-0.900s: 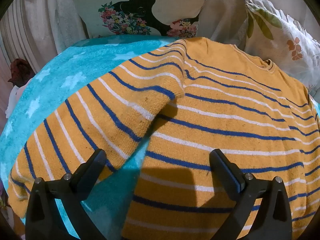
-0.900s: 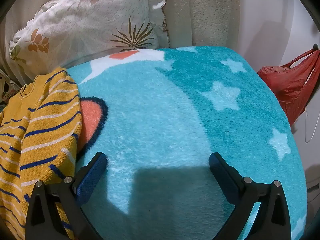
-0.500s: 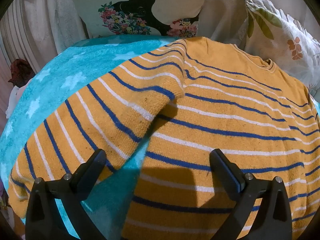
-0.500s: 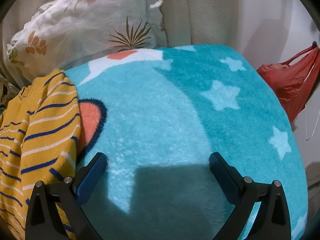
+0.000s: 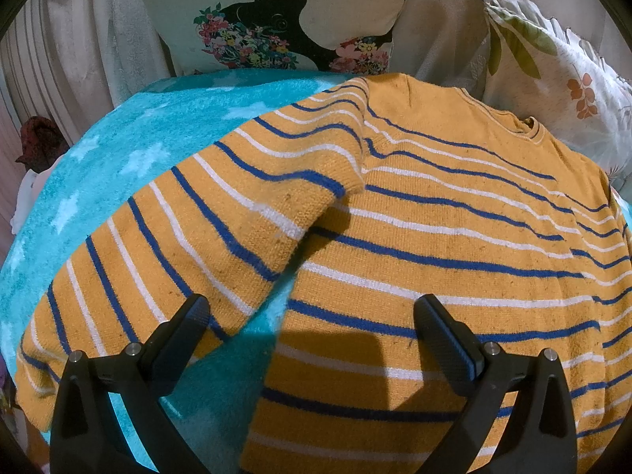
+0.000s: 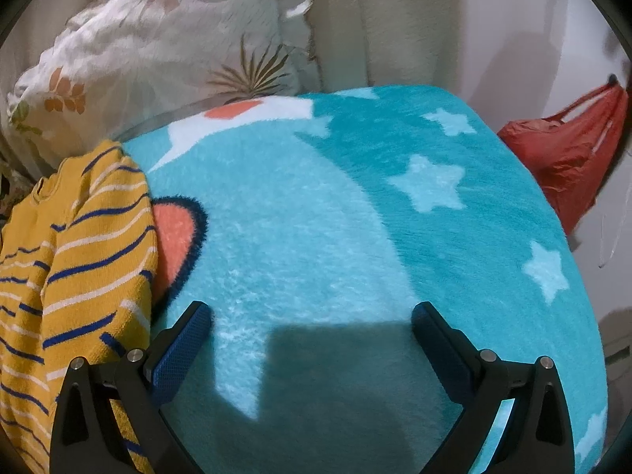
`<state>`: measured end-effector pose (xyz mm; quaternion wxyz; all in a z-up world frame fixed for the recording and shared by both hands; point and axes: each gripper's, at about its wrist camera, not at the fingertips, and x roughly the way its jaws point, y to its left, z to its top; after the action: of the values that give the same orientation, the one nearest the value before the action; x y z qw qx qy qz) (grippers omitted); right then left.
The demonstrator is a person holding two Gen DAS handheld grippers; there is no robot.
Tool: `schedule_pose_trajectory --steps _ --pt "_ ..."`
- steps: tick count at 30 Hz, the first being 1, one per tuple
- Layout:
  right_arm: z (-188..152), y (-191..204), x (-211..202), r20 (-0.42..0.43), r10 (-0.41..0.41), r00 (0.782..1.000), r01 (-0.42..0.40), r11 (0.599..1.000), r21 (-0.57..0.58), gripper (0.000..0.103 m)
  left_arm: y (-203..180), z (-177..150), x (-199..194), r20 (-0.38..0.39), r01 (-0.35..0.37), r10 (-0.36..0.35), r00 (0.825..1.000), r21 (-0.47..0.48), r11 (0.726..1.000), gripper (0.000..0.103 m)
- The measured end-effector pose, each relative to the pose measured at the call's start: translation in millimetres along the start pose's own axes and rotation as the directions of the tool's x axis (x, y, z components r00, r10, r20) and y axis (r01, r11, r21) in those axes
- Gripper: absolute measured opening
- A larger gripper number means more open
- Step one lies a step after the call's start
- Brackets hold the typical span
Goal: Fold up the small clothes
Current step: 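Move the right tool toward the yellow striped sweater's hem, then grasp the sweater hem with the right tool and lift it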
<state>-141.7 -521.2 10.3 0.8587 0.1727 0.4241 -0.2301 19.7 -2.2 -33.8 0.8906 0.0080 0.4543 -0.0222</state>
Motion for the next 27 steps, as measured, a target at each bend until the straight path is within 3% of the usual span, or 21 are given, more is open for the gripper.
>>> schedule_pose_trajectory --steps 4,6,10,17,23,27 --pt "-15 -12 -48 0.120 0.068 0.990 -0.080 0.992 0.101 0.096 0 0 0 0.000 -0.001 0.001 1.000 0.000 1.000 0.103" --pt "-27 -12 -77 0.191 0.099 0.977 -0.121 0.987 0.107 0.096 0 0 0 0.000 -0.002 0.002 1.000 0.001 1.000 0.103" --pt "-44 2 -113 0.247 0.138 0.959 -0.158 0.986 0.063 0.097 1 0 0 -0.001 -0.002 0.002 1.000 0.001 1.000 0.103" --pt "-90 38 -132 0.140 0.280 0.950 -0.274 0.960 -0.060 0.096 0 0 1 -0.001 -0.002 0.002 1.000 0.001 1.000 0.103" --pt "-135 78 -136 0.063 0.334 0.940 -0.317 0.928 -0.197 0.096 0 0 1 -0.001 -0.003 0.003 1.000 0.001 1.000 0.103" --pt "-166 114 -148 0.043 0.360 0.932 -0.321 0.875 -0.363 0.093 0 0 1 -0.001 -0.003 0.003 1.000 0.001 1.000 0.103"
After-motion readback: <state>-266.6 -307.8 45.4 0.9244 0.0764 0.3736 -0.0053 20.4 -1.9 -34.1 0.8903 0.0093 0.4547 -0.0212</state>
